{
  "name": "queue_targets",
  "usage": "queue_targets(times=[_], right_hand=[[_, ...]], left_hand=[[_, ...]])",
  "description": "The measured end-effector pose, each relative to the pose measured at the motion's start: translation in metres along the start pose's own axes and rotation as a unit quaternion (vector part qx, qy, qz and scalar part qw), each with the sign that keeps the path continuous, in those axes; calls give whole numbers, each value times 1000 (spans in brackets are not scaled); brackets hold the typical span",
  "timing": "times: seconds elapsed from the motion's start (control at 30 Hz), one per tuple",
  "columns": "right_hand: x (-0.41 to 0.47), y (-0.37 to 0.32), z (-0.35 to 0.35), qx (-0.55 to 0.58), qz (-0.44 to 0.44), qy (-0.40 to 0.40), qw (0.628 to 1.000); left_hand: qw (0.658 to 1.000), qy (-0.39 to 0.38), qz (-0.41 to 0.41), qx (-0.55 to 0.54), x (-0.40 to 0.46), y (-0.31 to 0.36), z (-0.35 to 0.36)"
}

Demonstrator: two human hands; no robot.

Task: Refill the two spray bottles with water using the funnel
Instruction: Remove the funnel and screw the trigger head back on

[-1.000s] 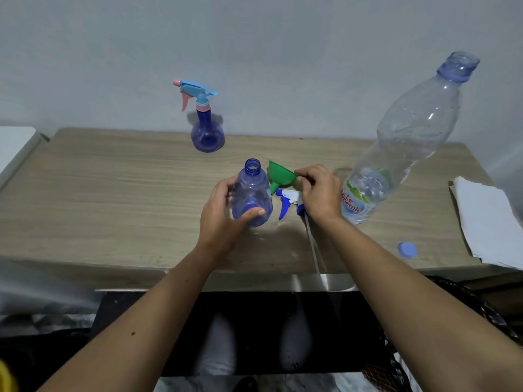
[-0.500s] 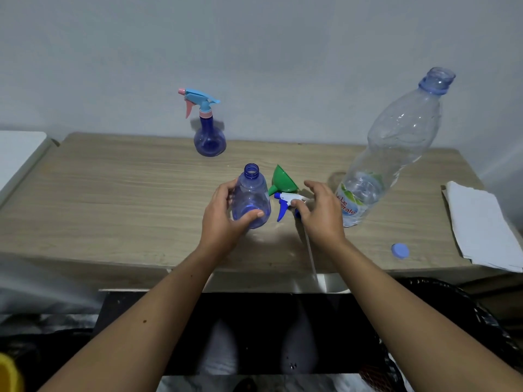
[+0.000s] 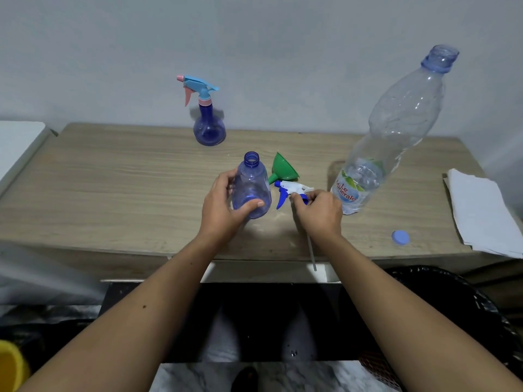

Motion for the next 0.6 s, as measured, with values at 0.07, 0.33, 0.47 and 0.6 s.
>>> queue_targets(times=[0.07, 0.33, 0.47, 0.6], right_hand=[[-2, -2, -3, 7, 14, -6, 1000], [-29, -11, -29, 88, -5, 12, 996], [-34, -29, -50, 128, -28, 30, 991], [-28, -55, -74, 195, -47, 40, 979]], left_hand=[[1000, 0, 1, 0, 0, 0, 0], [1000, 4, 3, -4, -1, 1, 0], [1000, 6, -2, -1, -2, 0, 0], [1000, 10, -4, -2, -3, -1, 0]])
Point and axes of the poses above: each hand's wrist, its own x-axis towards the middle knuckle, its own z-axis out of the palm, y = z × x, the point moved 3 cm from there along x, towards the middle knuckle, and after that the axes turned 2 degrees about -x, right-handed, at the moved point
